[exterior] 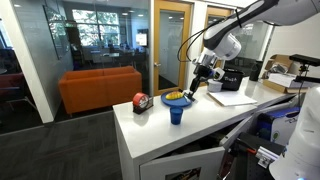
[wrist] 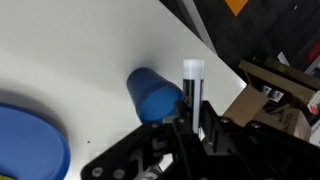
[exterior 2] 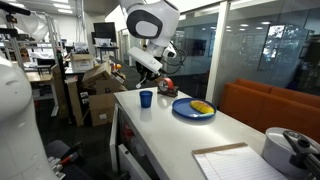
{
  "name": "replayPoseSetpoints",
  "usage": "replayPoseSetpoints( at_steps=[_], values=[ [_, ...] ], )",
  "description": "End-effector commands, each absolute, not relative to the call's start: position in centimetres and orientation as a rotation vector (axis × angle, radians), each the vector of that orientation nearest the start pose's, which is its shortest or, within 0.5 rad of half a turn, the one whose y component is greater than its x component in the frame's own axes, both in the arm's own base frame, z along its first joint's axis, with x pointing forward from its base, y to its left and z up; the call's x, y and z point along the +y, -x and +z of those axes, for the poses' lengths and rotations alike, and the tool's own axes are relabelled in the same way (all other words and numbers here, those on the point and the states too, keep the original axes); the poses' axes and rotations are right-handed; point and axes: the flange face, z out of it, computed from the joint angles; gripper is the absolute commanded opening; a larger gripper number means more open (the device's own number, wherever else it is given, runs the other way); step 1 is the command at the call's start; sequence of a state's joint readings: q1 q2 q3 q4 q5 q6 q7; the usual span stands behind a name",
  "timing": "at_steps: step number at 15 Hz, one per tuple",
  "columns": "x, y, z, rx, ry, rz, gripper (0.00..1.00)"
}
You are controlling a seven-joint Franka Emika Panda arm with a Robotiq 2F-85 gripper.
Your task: Put the marker in the cup
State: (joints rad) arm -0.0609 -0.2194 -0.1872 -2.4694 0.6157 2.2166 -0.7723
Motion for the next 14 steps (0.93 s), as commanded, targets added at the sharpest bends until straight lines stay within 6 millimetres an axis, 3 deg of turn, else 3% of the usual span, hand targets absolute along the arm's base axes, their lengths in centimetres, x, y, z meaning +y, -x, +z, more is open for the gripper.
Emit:
replayPoseSetpoints(
  at_steps=[1, 6, 7, 14],
  values=[
    [-8.87, -43.84, 37.67, -0.215, 2.576, -0.299, 0.05],
    [-8.55, -43.87, 37.55, -0.218, 2.597, -0.275, 0.05],
    [-8.69, -43.93, 37.46, -0.208, 2.601, -0.273, 0.19],
    [-8.65, -43.94, 37.46, -0.209, 2.601, -0.273, 0.19]
  ],
)
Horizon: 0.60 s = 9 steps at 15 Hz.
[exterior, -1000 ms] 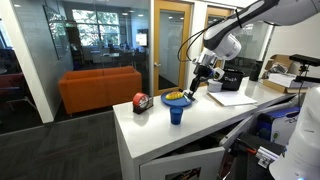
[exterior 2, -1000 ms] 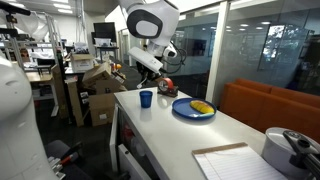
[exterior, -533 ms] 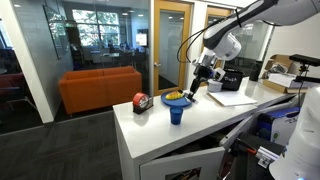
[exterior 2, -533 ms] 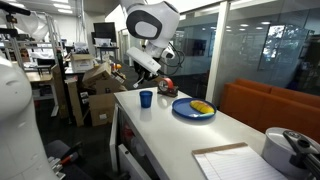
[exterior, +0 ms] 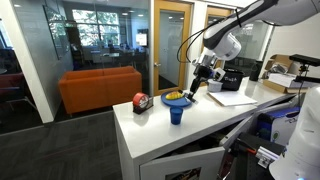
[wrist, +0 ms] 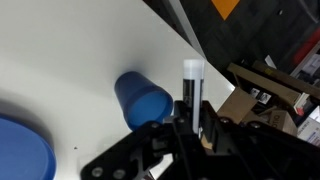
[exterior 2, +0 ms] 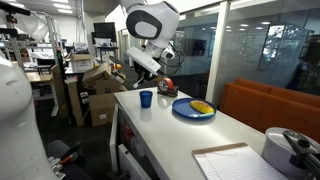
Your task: Put the marker in the cup
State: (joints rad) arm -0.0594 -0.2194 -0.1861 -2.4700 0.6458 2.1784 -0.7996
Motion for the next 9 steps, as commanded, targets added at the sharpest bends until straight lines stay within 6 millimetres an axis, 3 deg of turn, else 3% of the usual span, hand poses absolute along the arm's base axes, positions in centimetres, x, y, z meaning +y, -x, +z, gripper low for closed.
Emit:
replayPoseSetpoints(
  at_steps=[1, 7, 8, 9],
  values=[
    [-8.65, -43.94, 37.46, -0.209, 2.601, -0.273, 0.19],
    [-8.65, -43.94, 37.46, -0.209, 2.601, -0.273, 0.19],
    [-8.65, -43.94, 37.46, -0.209, 2.601, -0.273, 0.05],
    [-8.42, -43.91, 37.45, -0.219, 2.594, -0.282, 0.05]
  ],
)
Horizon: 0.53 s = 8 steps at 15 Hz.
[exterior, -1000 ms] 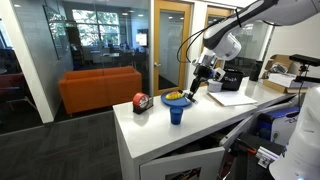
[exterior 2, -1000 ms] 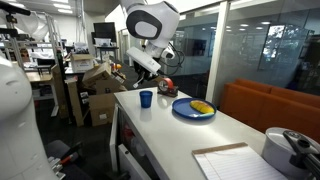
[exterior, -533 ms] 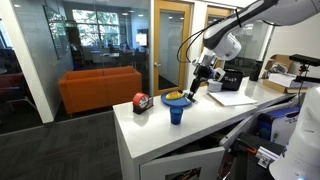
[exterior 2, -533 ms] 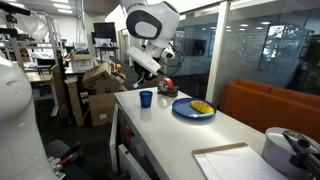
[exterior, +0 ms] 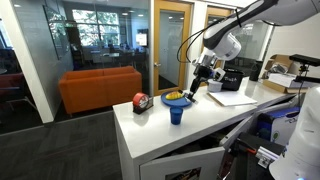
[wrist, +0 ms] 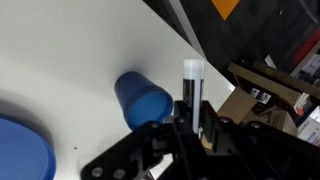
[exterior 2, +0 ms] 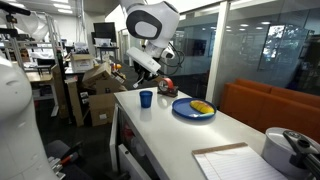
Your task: Put the marker in the cup
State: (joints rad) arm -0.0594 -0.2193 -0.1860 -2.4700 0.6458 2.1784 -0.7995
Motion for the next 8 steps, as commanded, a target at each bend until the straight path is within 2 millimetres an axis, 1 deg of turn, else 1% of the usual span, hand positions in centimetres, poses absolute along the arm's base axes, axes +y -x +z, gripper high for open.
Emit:
replayPoseSetpoints(
  at_steps=[1, 6, 8],
  values=[
    [-8.2, -43.9, 37.5, -0.229, 2.589, -0.292, 0.05],
    [-6.2, -43.9, 38.1, -0.282, 2.564, -0.377, 0.05],
    [-5.9, -43.8, 38.2, -0.249, 2.545, -0.434, 0.05]
  ],
)
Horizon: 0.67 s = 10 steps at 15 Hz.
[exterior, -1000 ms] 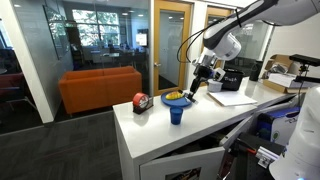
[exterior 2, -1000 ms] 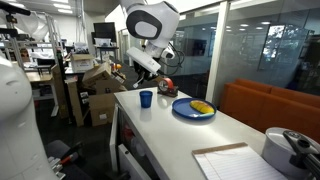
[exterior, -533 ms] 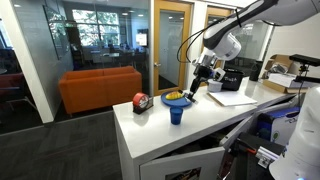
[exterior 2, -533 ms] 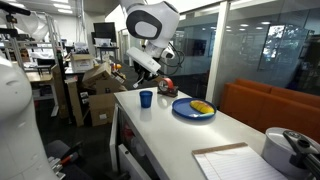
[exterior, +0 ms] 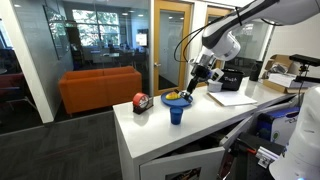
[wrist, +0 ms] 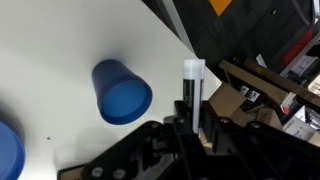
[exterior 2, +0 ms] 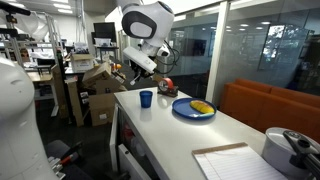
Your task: Put the marker in the cup
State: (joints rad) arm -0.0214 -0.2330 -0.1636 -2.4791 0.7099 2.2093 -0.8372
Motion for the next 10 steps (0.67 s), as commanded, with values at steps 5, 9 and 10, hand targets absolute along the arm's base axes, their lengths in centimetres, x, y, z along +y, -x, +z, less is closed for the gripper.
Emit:
replayPoseSetpoints(
  at_steps=[5, 9, 10],
  values=[
    [-7.3, -43.8, 36.8, -0.175, 2.470, -0.564, 0.05],
    [-7.1, -42.9, 34.6, -0.115, 2.459, -0.668, 0.05],
    [-6.7, -42.6, 34.0, -0.100, 2.472, -0.696, 0.05]
  ],
)
